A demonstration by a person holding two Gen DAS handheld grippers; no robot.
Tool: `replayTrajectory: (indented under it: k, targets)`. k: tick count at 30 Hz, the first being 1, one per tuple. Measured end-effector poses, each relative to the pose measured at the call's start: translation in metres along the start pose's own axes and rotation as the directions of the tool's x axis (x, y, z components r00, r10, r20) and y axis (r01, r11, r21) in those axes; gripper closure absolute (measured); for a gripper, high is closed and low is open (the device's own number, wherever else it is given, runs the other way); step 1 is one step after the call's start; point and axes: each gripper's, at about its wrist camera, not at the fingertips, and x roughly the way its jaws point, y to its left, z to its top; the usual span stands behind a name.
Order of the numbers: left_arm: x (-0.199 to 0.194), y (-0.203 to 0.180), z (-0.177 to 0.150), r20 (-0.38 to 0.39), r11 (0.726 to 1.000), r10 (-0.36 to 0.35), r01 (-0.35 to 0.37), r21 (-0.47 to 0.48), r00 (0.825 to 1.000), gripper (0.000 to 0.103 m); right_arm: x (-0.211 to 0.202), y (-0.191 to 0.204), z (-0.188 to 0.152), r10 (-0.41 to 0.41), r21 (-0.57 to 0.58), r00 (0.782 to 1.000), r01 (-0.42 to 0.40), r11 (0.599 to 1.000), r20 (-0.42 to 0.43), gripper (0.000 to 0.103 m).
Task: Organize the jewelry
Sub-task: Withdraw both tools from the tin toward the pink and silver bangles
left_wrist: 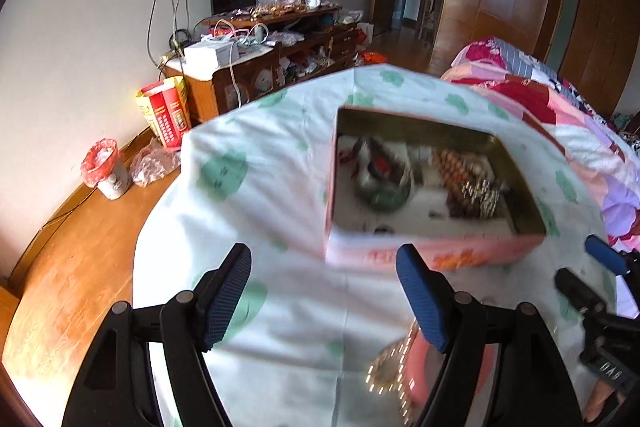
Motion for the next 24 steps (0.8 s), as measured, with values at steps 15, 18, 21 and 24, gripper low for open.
replayTrajectory:
  k: [15, 18, 21, 24]
  targets:
    - [-0.012, -0.011, -0.051, -0.057, 0.999, -0.014, 0.016, 0.029, 0.998, 0.028, -0.025, -0.023, -0.051, -0.051, 0.064, 0.998, 0.053, 0.997, -0.039, 0.027]
    - [-0.012, -0.016, -0.052, -0.052, 0.999, -0.013, 0.015, 0.042, 0.999, 0.028, -0.024, -0.02, -0.054, -0.048, 0.053, 0.998, 0.05, 0.997, -0.042, 0.027]
    - [-0.007, -0.018, -0.054, -0.065, 0.999, -0.01, 0.013, 0.044, 0.998, 0.028, -0.022, -0.015, -0.055, -0.041, 0.04, 0.998, 0.042, 0.998, -0.041, 0.027]
    - [-0.006, -0.02, -0.055, -0.056, 0.999, -0.013, 0.016, 0.049, 0.998, 0.028, -0.019, -0.012, -0.058, -0.034, 0.033, 0.998, 0.035, 0.999, -0.05, 0.027]
